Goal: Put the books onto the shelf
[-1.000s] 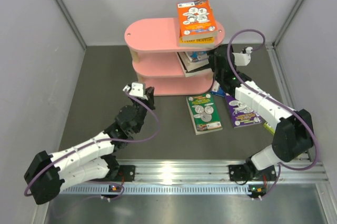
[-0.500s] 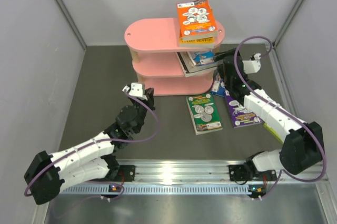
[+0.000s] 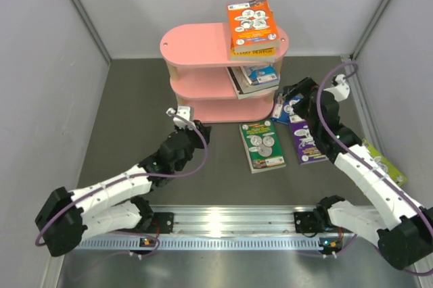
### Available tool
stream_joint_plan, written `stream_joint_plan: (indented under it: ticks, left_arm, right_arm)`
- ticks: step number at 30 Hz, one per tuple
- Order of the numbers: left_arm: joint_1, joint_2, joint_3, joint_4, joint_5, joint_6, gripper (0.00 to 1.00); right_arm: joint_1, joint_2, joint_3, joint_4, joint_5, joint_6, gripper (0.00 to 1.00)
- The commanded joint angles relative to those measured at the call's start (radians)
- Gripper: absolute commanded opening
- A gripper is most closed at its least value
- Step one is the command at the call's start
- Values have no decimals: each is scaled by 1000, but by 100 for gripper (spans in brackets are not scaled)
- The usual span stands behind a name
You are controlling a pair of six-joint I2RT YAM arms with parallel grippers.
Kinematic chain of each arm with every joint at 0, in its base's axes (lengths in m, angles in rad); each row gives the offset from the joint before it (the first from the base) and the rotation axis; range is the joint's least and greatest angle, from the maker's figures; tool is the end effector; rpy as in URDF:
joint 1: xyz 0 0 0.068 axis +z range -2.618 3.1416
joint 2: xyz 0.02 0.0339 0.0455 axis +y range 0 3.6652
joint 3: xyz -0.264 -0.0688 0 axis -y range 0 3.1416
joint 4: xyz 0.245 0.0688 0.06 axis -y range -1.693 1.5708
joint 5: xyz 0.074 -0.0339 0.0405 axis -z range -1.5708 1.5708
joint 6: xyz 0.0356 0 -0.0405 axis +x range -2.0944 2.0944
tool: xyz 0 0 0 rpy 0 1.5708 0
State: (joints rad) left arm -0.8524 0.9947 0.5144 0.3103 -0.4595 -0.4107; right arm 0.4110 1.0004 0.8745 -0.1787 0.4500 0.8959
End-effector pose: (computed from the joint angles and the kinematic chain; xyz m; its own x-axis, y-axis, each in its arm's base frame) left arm 0.1604 -0.1594 0.2570 -0.2566 -0.2501 -0.9336 0.3104 0.8934 -0.3247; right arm 0.2163 0.0774 0.3327 -0.1557 0.6991 -0.6979 0.2276 0.7129 0.6633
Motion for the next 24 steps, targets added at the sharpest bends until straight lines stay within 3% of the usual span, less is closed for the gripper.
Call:
stream_joint_plan:
  ticks: [1, 7, 17, 22, 24]
  left_arm:
    - [0, 119, 13, -56, 143, -273, 35]
    - [-2, 432, 35, 147, 355, -503, 44]
    - [-2, 757, 13, 555, 496, -744, 47]
    - [-13, 889, 67, 592, 559, -806, 46]
    - [-14, 941, 81, 590, 574, -818, 45]
  right_arm:
    - [-8, 36, -113, -27, -259, -179, 100]
    - [-15, 185, -264, 62, -520, -216, 100]
    - [-58, 329, -318, 110, -531, -244, 100]
    - [-92, 414, -341, 197, -615, -229, 100]
    - [-106, 474, -359, 252, -726, -204, 100]
